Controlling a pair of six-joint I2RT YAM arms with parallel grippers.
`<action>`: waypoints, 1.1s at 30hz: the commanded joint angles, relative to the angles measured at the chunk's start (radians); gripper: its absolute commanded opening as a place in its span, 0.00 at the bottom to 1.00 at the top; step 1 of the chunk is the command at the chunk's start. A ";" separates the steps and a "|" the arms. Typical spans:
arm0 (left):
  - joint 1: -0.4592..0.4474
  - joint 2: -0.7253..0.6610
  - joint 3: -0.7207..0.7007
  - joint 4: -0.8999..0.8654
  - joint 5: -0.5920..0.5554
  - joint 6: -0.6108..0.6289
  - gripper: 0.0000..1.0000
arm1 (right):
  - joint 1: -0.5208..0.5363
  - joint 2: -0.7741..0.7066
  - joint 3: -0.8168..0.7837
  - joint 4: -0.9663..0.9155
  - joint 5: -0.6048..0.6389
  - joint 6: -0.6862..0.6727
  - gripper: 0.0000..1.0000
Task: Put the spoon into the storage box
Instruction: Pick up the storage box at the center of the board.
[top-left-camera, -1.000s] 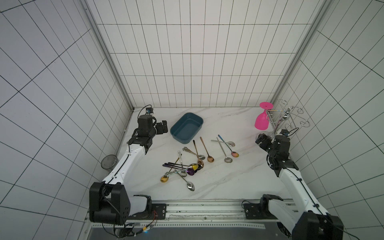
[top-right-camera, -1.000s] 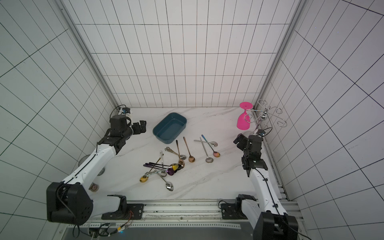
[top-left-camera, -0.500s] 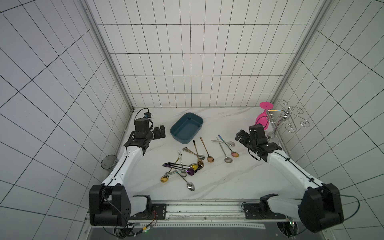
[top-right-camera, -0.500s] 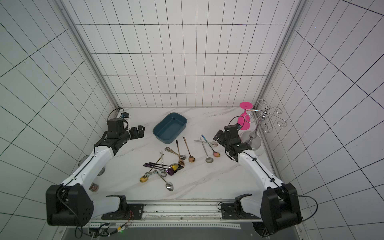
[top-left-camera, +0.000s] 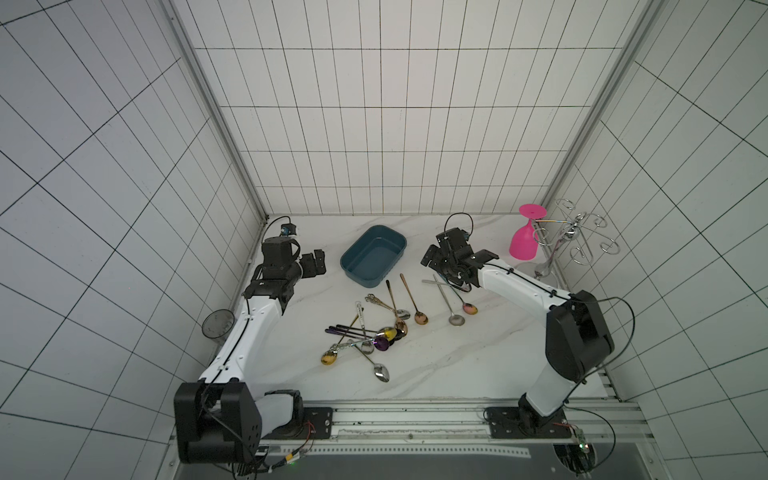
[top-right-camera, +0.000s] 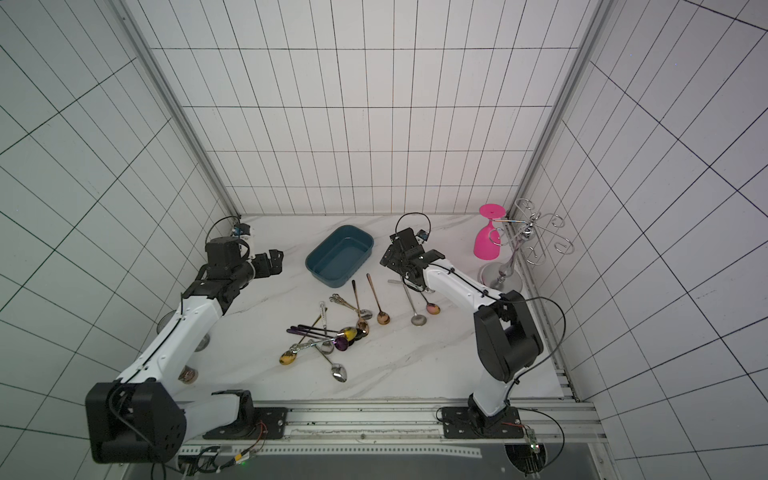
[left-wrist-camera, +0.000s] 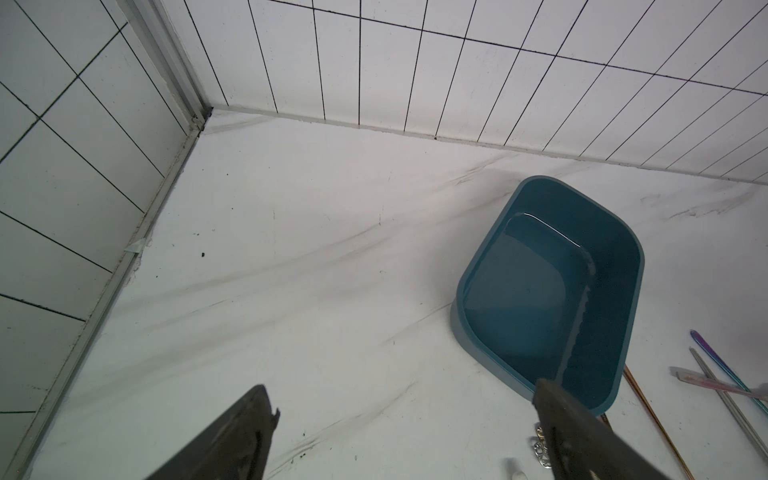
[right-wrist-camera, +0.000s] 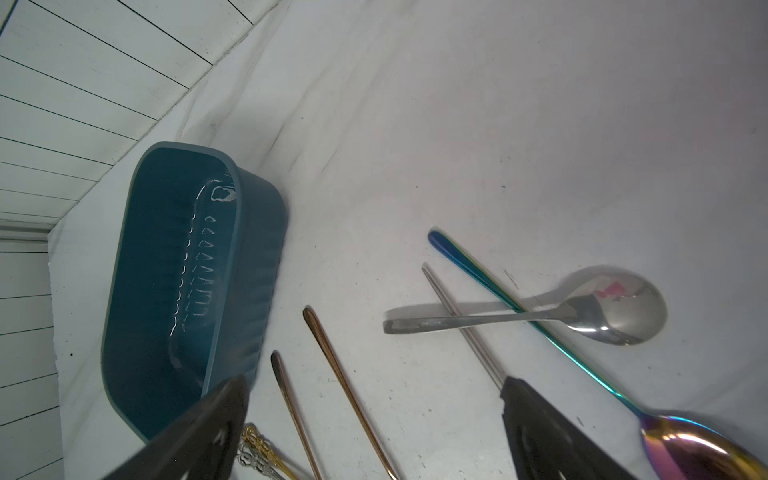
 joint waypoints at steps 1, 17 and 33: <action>0.006 -0.022 0.015 -0.005 -0.029 0.013 0.99 | 0.036 0.080 0.124 -0.048 0.016 0.060 0.99; 0.000 -0.033 0.017 0.000 -0.050 0.015 0.99 | 0.124 0.427 0.518 -0.119 -0.014 0.129 0.95; -0.015 -0.040 0.014 0.007 -0.065 0.018 0.99 | 0.131 0.552 0.612 -0.178 -0.038 0.161 0.73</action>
